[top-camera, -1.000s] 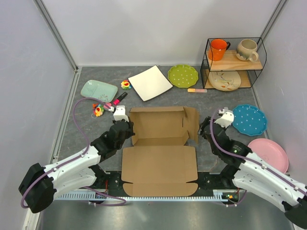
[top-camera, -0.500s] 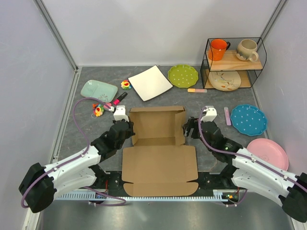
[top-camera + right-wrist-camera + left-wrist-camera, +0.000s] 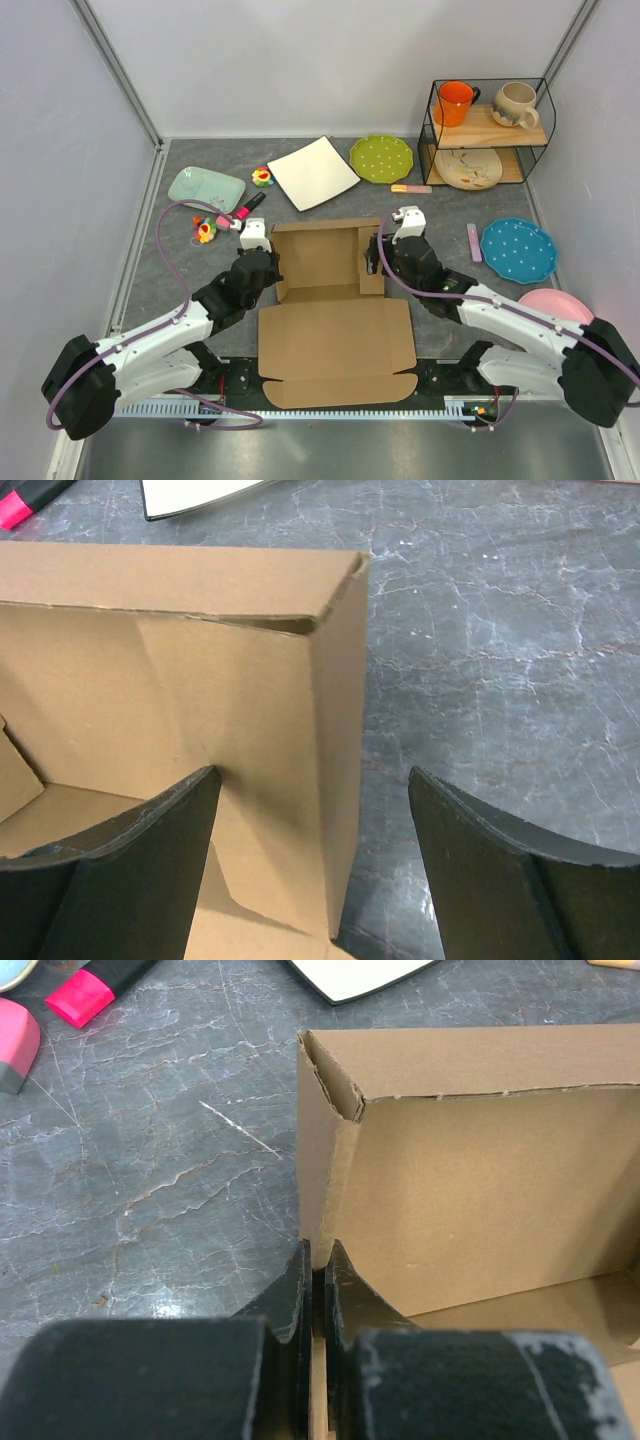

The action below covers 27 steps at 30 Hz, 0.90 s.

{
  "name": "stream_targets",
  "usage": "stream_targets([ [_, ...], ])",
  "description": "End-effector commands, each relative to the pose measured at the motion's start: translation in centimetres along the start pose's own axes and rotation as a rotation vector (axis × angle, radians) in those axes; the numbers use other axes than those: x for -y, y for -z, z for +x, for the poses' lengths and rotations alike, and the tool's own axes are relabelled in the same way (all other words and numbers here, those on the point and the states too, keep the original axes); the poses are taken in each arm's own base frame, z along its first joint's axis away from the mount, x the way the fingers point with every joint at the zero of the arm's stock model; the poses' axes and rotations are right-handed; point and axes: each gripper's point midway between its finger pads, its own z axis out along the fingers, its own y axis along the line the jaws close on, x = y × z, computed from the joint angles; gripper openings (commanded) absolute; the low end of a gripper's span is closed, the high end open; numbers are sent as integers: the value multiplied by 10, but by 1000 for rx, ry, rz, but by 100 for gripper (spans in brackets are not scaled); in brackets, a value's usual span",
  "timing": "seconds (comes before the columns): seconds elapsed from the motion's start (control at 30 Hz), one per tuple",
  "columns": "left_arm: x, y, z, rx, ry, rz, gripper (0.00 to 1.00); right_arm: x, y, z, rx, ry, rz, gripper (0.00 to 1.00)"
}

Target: Fold the paper box

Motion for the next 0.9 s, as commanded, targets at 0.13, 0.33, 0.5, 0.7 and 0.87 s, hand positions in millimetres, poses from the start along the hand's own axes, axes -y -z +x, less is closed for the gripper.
stream_targets([
  [0.13,17,0,-15,30,-14,60,2,-6,-32,-3,-22,72,47,70],
  [0.33,17,-1,-15,32,-14,61,2,12,-39,9,-50,111,146,35],
  [0.5,19,-1,-17,38,-4,68,2,27,-36,8,-51,143,225,16],
  [0.7,22,-2,-18,36,6,74,2,47,-31,14,-94,194,361,0],
  [0.87,22,-3,-16,32,7,69,2,43,-28,16,-106,166,347,25],
])
